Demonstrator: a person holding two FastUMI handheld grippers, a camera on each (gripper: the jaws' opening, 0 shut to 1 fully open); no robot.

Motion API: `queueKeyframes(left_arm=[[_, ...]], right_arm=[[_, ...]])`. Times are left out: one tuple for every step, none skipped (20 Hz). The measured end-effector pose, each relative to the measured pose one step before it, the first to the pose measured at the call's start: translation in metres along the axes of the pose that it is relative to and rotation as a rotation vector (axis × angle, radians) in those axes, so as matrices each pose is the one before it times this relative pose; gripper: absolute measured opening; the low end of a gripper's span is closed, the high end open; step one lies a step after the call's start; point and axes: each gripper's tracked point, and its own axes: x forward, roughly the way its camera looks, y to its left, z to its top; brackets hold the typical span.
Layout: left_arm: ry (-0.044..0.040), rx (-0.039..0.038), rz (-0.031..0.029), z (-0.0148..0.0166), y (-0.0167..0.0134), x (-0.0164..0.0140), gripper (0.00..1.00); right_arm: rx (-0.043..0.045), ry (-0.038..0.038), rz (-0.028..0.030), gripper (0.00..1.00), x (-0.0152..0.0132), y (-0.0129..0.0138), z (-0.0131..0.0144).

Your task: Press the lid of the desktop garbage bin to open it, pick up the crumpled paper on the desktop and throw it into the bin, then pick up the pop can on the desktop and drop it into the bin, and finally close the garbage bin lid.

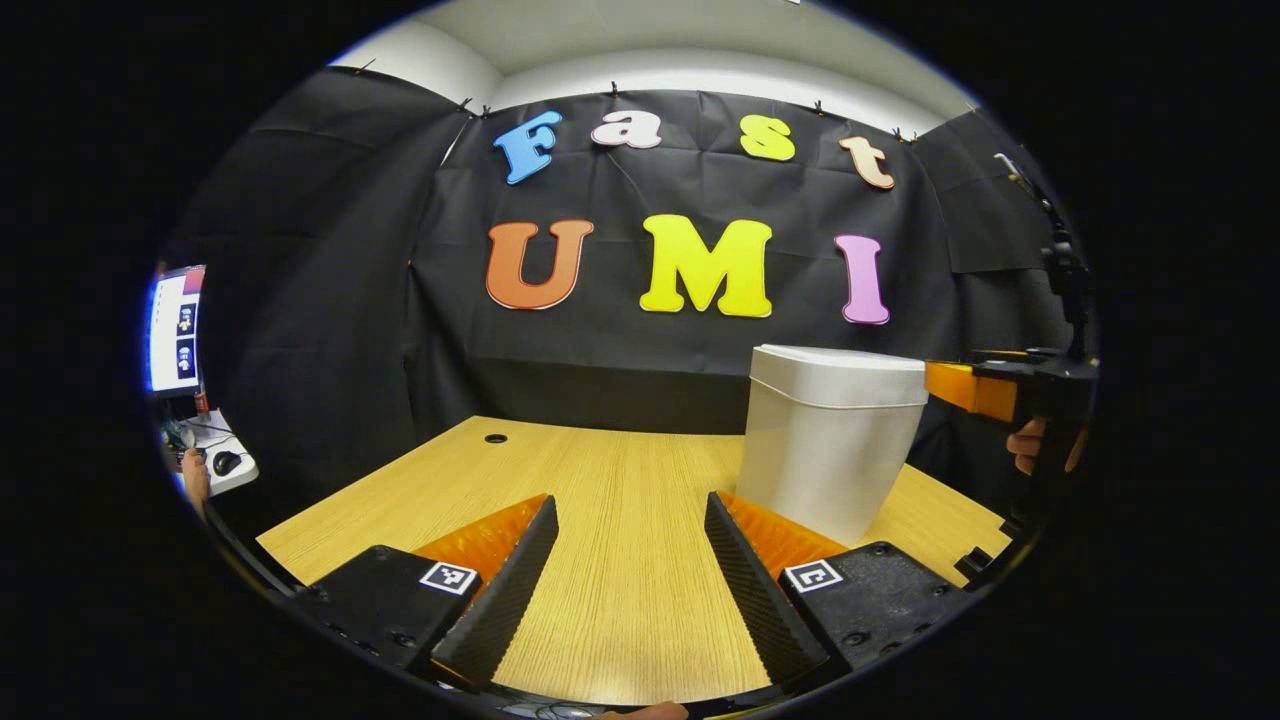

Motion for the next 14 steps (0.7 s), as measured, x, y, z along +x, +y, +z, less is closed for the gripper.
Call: queueKeyframes(left_arm=[[-0.00444,0.00543,-0.00749,0.00126,-0.00017,0.00024,0.96],[-0.00456,0.00325,-0.00714,0.00124,-0.00067,-0.00112,0.96],[-0.00761,0.00371,-0.01108,0.00117,-0.00319,-0.00008,0.96],[-0.00416,0.00348,-0.00951,0.00058,-0.00522,-0.00068,0.95],[-0.00001,0.00351,-0.00413,0.00022,-0.00327,-0.00054,0.95],[0.00205,0.00453,-0.00205,-0.00048,-0.00158,-0.00039,0.96],[-0.00151,0.00737,-0.00228,0.00035,-0.00234,-0.00051,0.96],[-0.00144,0.00728,-0.00203,-0.0002,-0.00283,0.00037,0.96],[-0.00253,0.00593,-0.00025,0.00129,-0.00182,0.0002,0.96],[-0.00295,0.00416,-0.00225,0.0004,-0.00247,0.00091,0.96],[-0.00339,0.00392,-0.00812,0.00035,-0.00348,-0.00082,0.96],[-0.00227,0.00202,-0.00661,0.00071,-0.00326,-0.00044,0.95],[-0.0026,0.00211,-0.00241,0.00076,-0.00097,-0.00097,0.95],[-0.00201,0.00297,-0.00085,0.00105,-0.00086,-0.00029,0.95]], right_arm=[[0.00824,-0.01723,-0.02632,0.97,-0.01037,-0.01086,-0.00174],[0.01156,-0.00494,-0.01784,0.95,-0.01013,-0.00741,-0.0045],[0.0109,0.00655,-0.00775,0.95,-0.00945,-0.00805,-0.0058],[0.0113,0.01199,0.00096,0.95,-0.00695,-0.0069,-0.00642],[0.00691,0.01097,0.00591,0.95,-0.00629,-0.00659,-0.0059],[0.00188,0.00104,-0.00019,0.95,-0.00427,-0.00865,-0.00329],[-0.00247,-0.00365,-0.01156,0.97,-0.00307,-0.00972,-0.00191],[-0.00546,-0.01036,-0.01189,0.93,-0.002,-0.00837,-0.00123],[-0.01061,-0.00531,-0.00632,0.95,-0.00218,-0.00407,-0.00151],[-0.01048,0.00277,-0.005,0.95,-0.00223,-0.00176,-0.00392],[-0.00713,0.00318,0.0043,0.93,-0.00167,0.00052,-0.00179],[0.0006,-0.00147,0.00958,0.92,-0.00204,0.00252,0.00123],[0.00368,0.00276,0.00464,0.95,0.00011,0.00257,0.0004],[0.0014,0.00414,0.00247,0.95,0.00133,0.00097,-0.00155]])
